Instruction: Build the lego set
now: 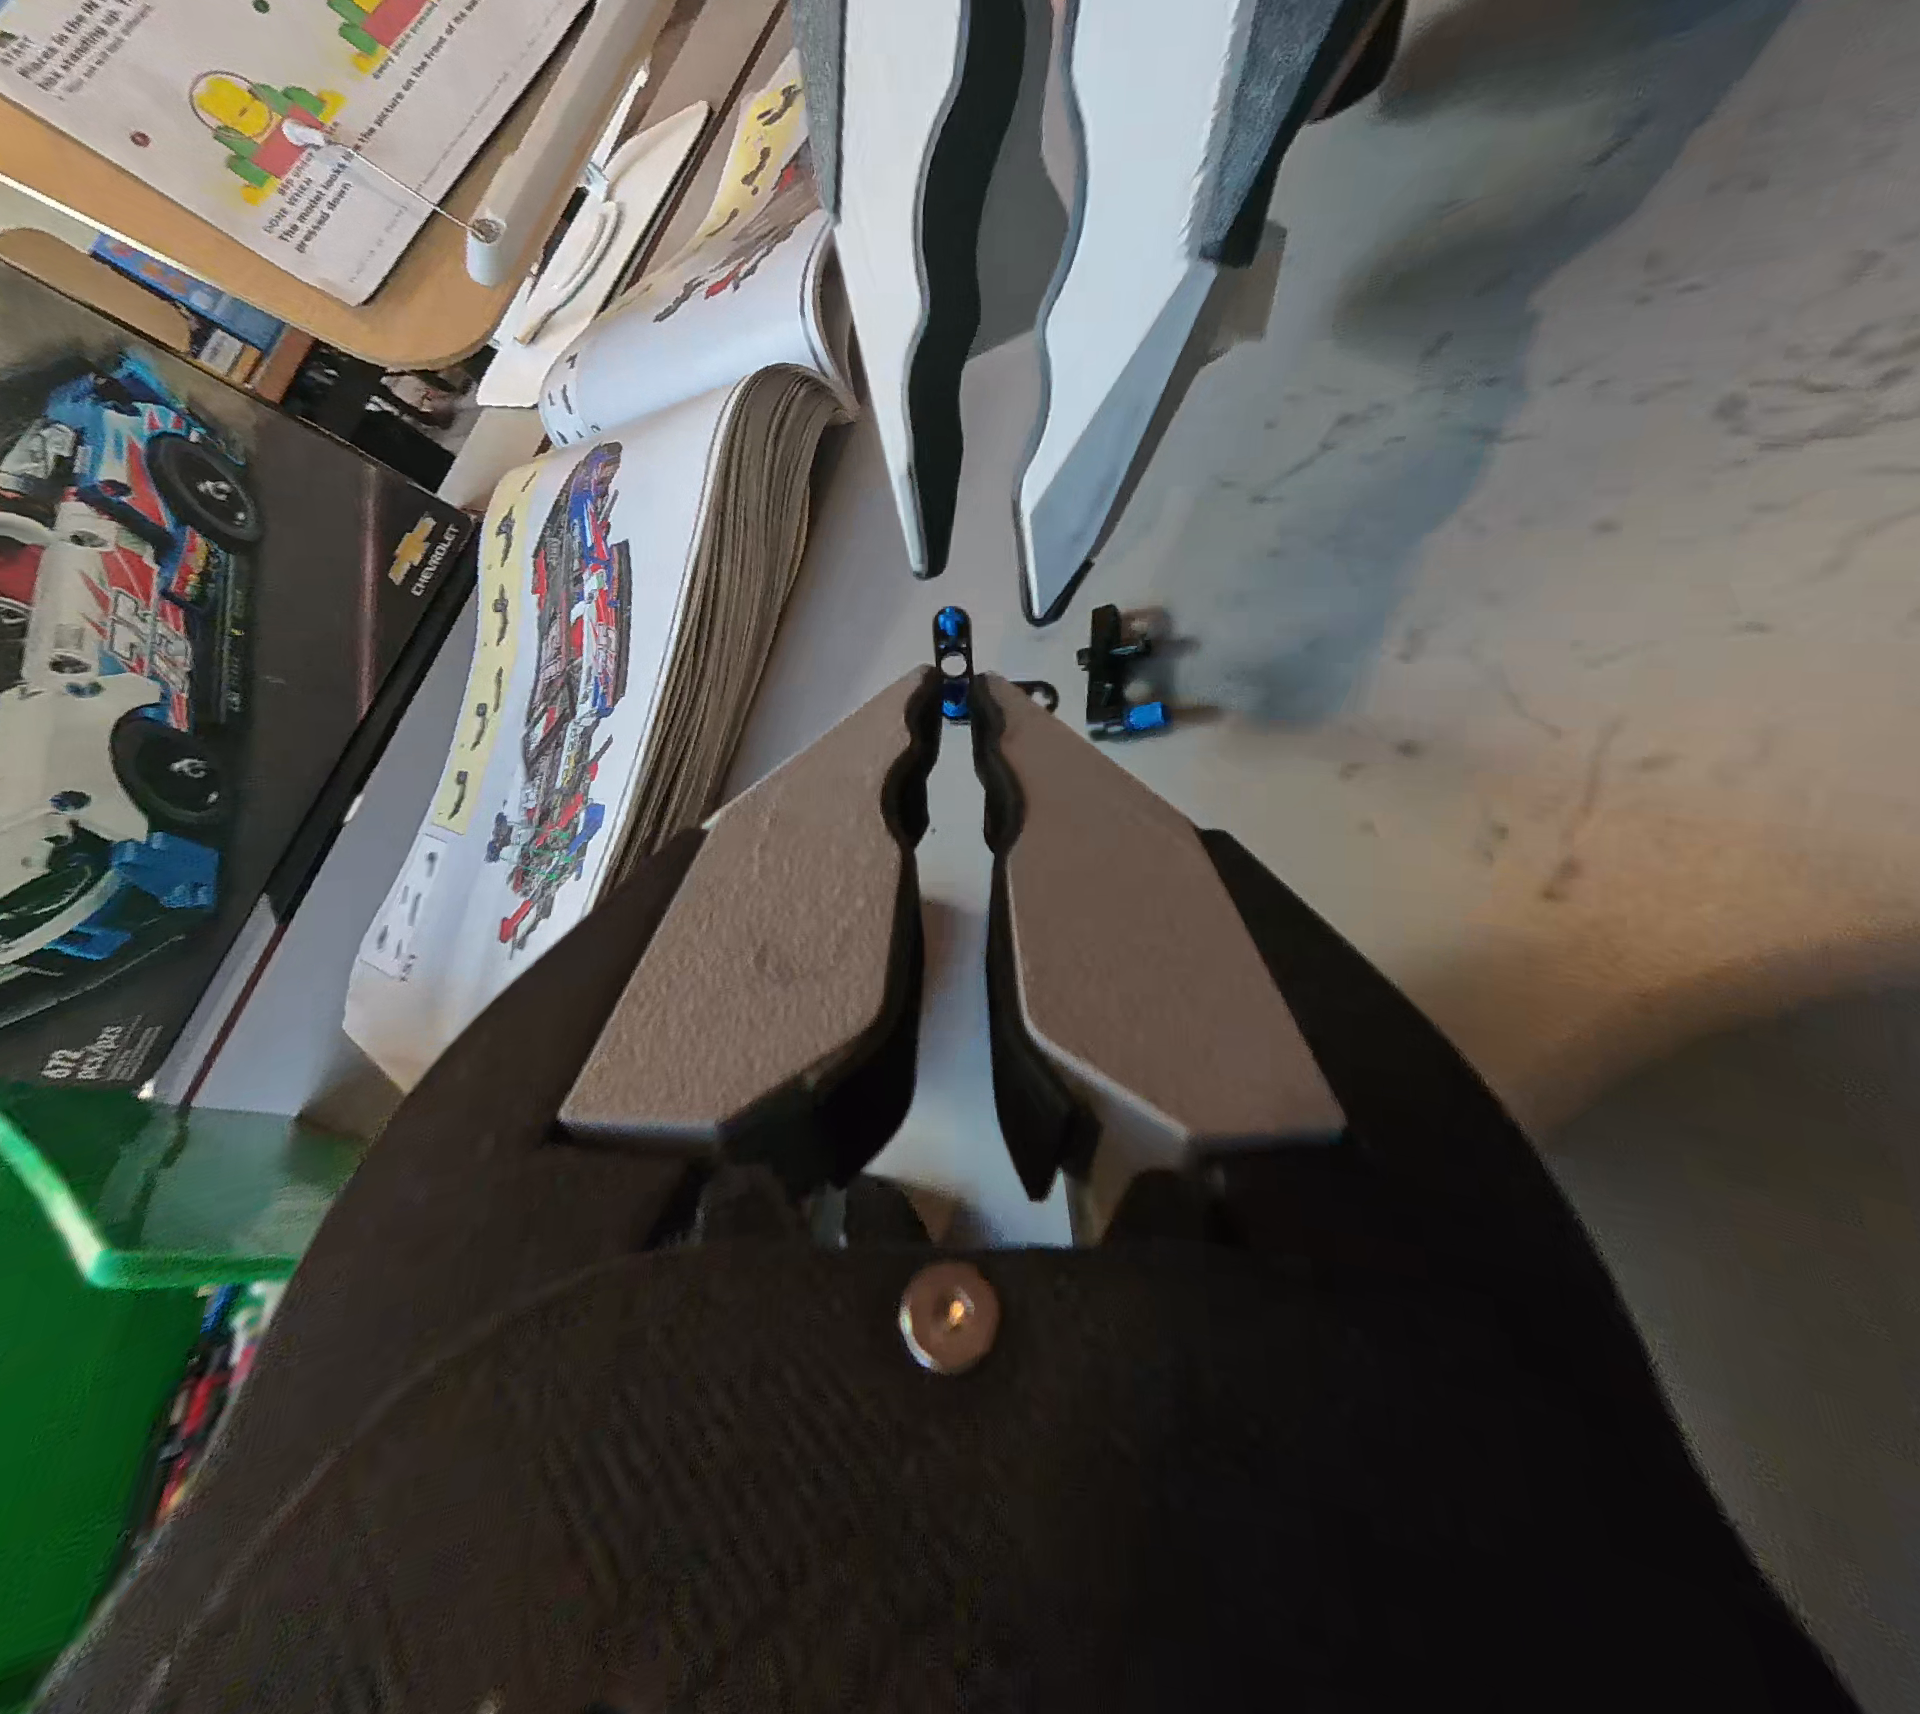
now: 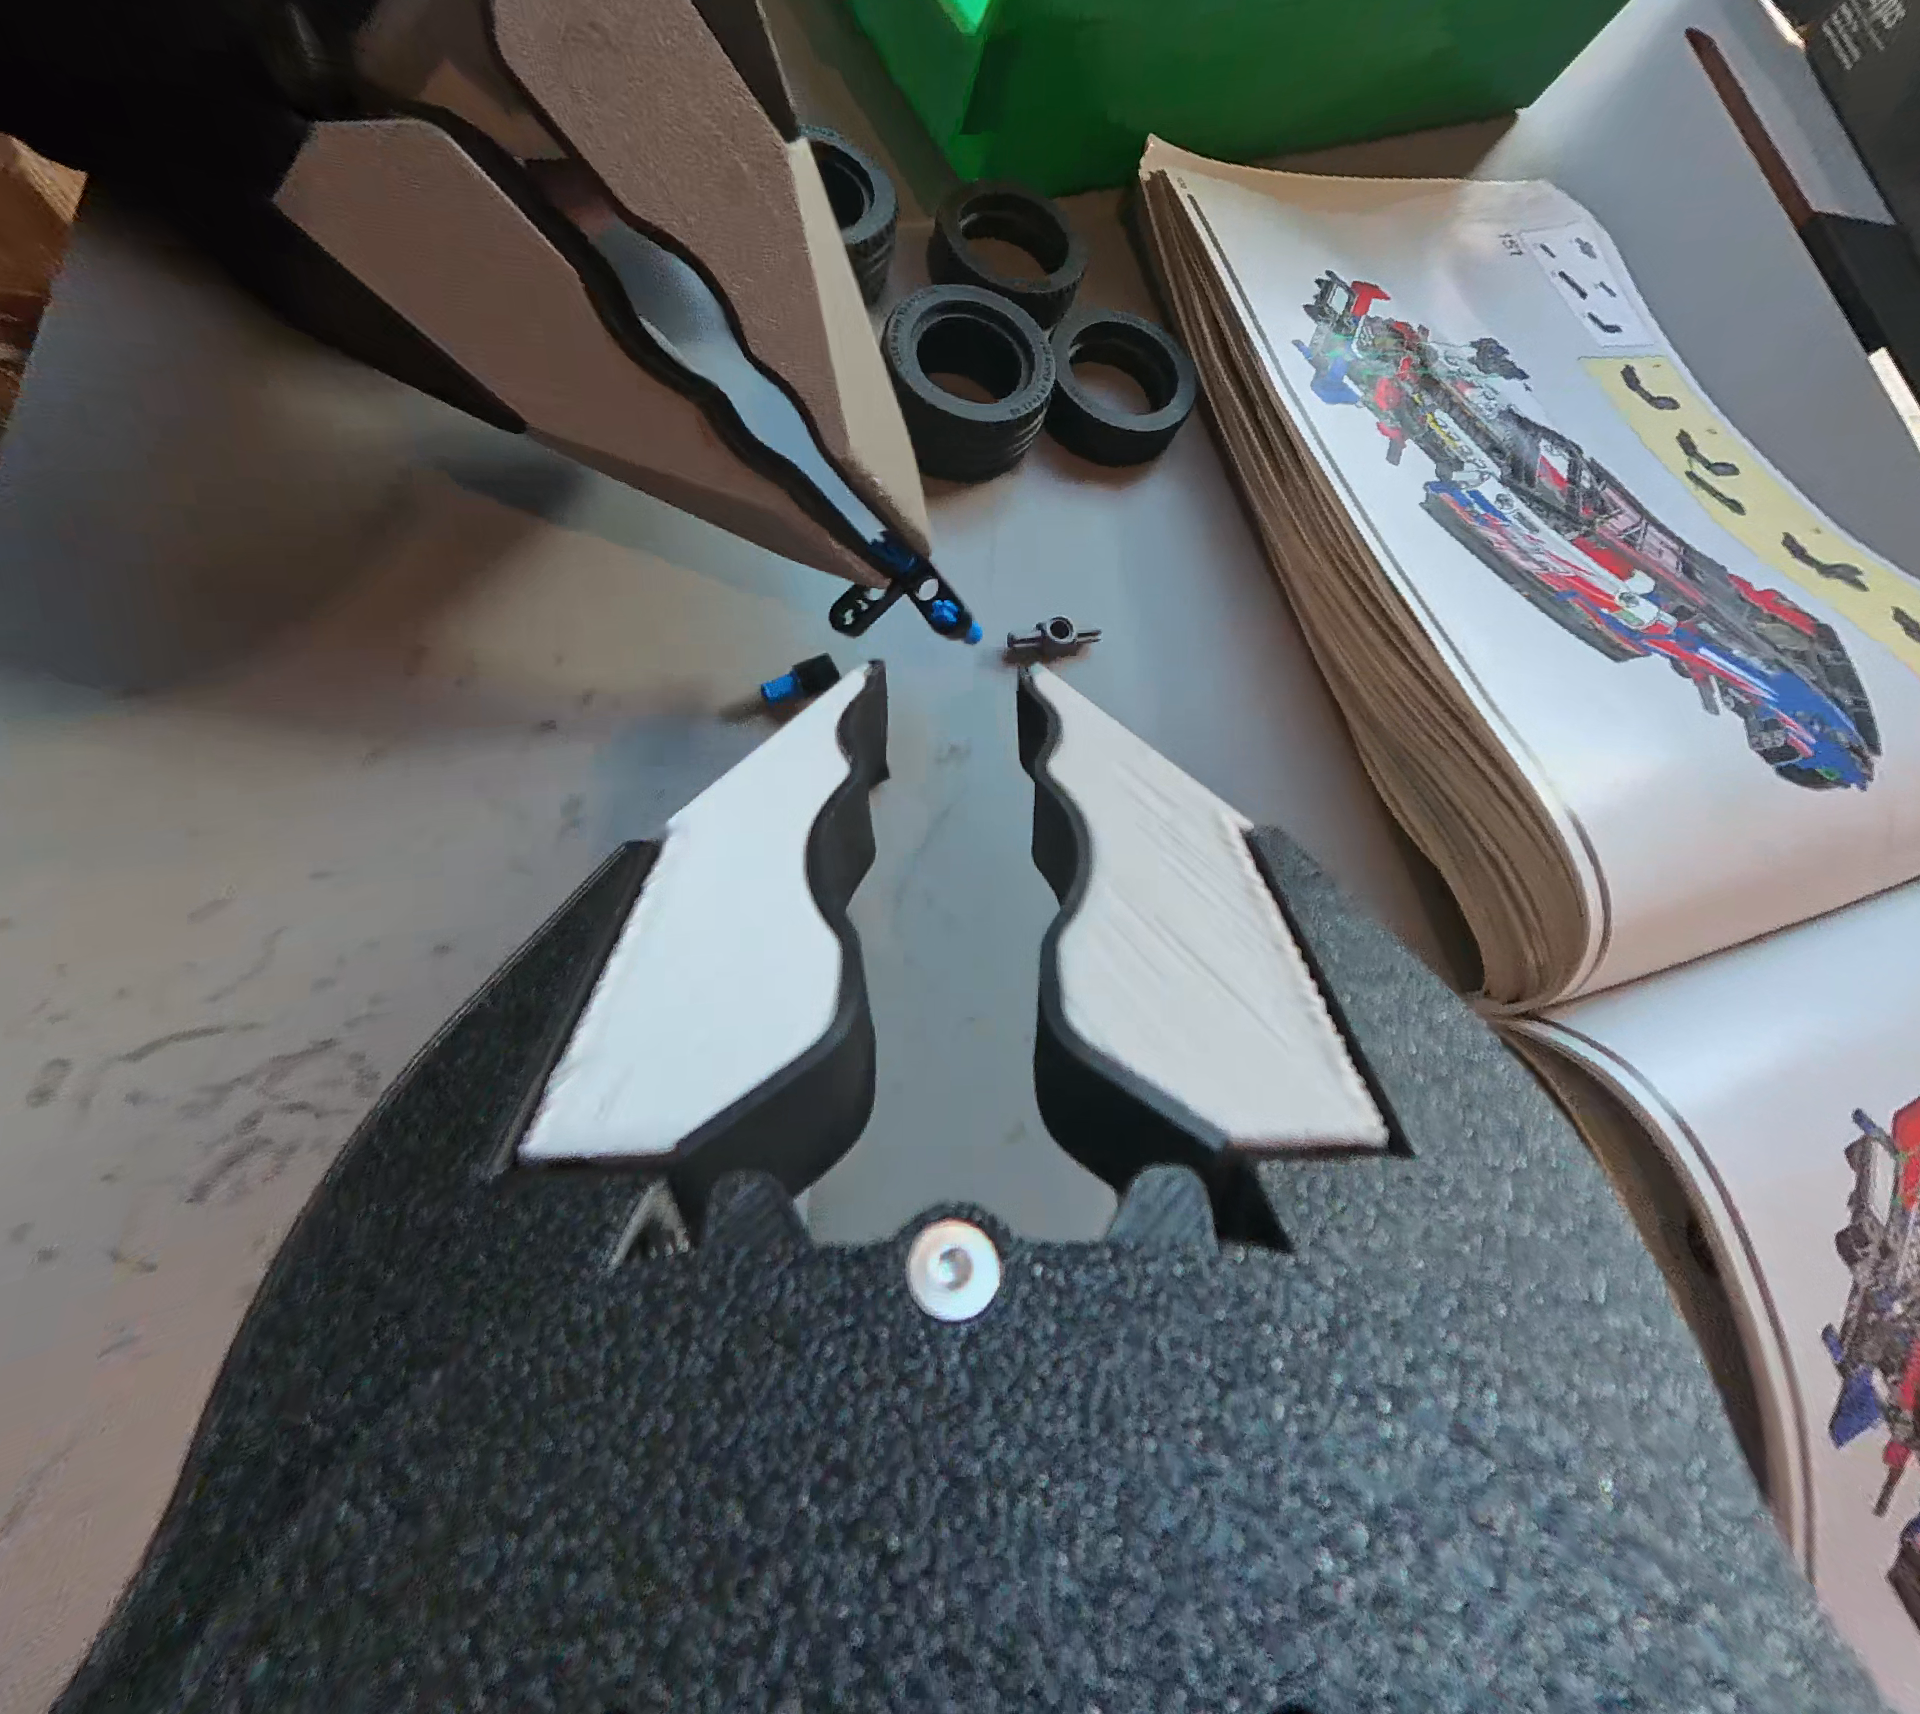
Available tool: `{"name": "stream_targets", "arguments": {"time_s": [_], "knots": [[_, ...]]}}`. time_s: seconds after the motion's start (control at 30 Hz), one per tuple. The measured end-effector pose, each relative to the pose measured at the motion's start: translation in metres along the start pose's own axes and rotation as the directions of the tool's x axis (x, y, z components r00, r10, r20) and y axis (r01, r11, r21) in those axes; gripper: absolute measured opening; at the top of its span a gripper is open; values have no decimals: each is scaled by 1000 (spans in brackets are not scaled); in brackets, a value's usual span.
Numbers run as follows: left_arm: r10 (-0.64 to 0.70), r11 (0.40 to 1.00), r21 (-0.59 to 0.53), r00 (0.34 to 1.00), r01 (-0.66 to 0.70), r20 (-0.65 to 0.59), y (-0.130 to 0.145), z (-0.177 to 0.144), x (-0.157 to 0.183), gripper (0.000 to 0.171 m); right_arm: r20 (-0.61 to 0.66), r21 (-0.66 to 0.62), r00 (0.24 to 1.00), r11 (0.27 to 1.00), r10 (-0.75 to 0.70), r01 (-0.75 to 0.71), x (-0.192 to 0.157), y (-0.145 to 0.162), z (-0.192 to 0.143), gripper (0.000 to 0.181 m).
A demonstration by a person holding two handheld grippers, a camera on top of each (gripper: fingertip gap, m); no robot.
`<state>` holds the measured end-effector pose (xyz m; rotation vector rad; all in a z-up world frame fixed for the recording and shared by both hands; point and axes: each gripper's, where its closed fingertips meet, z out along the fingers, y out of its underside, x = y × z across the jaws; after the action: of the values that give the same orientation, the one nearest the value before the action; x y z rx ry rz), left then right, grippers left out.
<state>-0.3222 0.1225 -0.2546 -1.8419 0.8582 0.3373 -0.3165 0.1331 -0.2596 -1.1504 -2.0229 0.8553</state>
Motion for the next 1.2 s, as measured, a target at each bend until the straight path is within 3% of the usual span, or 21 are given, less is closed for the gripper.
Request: {"name": "stream_targets", "arguments": {"time_s": [0.1,0.3,0.5,0.67,0.83,0.97,1.1,1.2], "knots": [[-72,996,42,997,73,-33,-5,-2,-2,2,5,-9,999,999,36,-36,2,3,3,24],[-274,932,212,955,293,-118,-31,-15,-16,2,77,127,988,982,133,-142,3,-18,-9,25],[-420,775,363,851,517,-315,-57,-36,-25,3,266,284,928,898,262,-335,1,-43,-30,26],[-464,678,388,773,625,-433,-66,-45,-26,3,408,382,873,819,265,-428,-5,-65,-49,22],[-465,649,386,743,656,-481,-71,-46,-22,2,463,402,853,801,240,-444,-11,-70,-57,9],[-511,685,322,746,654,-427,-57,-34,-23,3,403,359,873,830,276,-428,-6,-60,-49,6],[-557,749,199,763,632,-328,-31,-23,-26,20,141,217,902,877,407,-429,23,-22,-26,6],[-550,824,6,804,566,-228,-3,-9,-16,22,-53,102,892,891,450,-443,35,3,-17,6]]}}
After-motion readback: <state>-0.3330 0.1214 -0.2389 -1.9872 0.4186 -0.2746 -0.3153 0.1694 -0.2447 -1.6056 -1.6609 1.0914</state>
